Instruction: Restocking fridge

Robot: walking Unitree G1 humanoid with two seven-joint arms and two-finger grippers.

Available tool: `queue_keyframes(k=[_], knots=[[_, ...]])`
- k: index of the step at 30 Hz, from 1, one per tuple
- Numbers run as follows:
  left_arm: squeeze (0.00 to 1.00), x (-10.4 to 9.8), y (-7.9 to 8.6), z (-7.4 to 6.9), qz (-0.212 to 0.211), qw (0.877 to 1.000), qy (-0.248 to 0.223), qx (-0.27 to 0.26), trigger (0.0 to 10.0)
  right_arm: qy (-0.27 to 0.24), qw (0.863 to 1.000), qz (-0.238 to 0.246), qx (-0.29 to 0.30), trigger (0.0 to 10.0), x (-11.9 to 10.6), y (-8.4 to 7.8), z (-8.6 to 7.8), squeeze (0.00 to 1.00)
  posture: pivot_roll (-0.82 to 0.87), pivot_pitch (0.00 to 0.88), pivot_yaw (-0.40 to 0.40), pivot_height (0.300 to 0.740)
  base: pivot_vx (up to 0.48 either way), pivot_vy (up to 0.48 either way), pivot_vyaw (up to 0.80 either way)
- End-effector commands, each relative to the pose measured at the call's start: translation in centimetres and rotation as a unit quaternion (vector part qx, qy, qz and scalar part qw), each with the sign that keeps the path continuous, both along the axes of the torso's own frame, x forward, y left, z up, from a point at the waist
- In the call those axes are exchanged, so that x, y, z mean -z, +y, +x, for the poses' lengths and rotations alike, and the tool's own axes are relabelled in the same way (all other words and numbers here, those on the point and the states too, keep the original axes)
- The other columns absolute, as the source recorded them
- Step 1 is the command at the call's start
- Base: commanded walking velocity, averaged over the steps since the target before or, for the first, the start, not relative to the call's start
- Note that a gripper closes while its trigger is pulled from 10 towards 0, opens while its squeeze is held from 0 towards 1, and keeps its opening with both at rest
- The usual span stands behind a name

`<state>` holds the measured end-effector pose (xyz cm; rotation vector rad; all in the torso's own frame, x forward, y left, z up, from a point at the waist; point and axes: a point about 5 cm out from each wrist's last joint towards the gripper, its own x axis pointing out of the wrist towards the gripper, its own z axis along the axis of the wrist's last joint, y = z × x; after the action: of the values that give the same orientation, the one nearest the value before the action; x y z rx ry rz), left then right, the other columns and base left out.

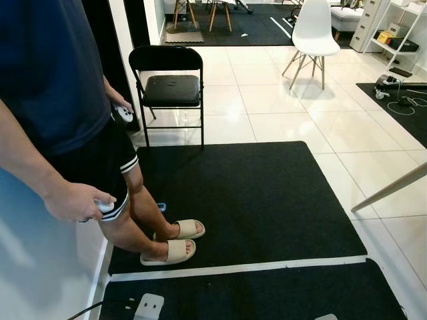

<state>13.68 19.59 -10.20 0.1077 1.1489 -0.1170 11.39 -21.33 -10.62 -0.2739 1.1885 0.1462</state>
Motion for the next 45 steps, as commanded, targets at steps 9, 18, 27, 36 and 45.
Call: queue_keyframes(k=[9,18,27,36,45], knots=[[0.00,0.4,-0.4,-0.9,0.000,1.000,0.019,-0.009,10.0,0.005,1.000,0.014,-0.012,10.0,0.1,0.8,0.2,0.00,-0.03,0.026,-0.024,0.740,0.000,0.000,0.00],[0.00,0.2,-0.5,-0.2,-0.001,1.000,0.006,-0.029,10.0,-0.008,1.000,0.007,-0.011,10.0,-0.3,0.4,1.3,0.00,-0.03,0.000,-0.030,0.740,0.000,0.000,0.00],[0.00,0.1,-1.1,0.2,-0.008,1.000,0.004,-0.027,10.0,0.000,1.000,0.002,-0.014,10.0,-0.3,0.2,1.3,0.00,-0.03,0.000,-0.032,0.740,0.000,0.000,-0.69],[0.00,0.2,-1.3,0.1,-0.009,1.000,0.005,-0.024,10.0,0.003,1.000,0.003,-0.018,10.0,-0.3,0.5,1.4,0.00,-0.02,0.000,-0.034,0.740,0.000,0.000,-0.78],[0.00,0.3,-1.3,-0.2,-0.012,1.000,0.006,-0.021,10.0,0.009,1.000,0.002,-0.020,10.0,-0.2,0.4,1.2,0.00,-0.03,0.000,-0.031,0.740,0.000,0.000,-0.78]])
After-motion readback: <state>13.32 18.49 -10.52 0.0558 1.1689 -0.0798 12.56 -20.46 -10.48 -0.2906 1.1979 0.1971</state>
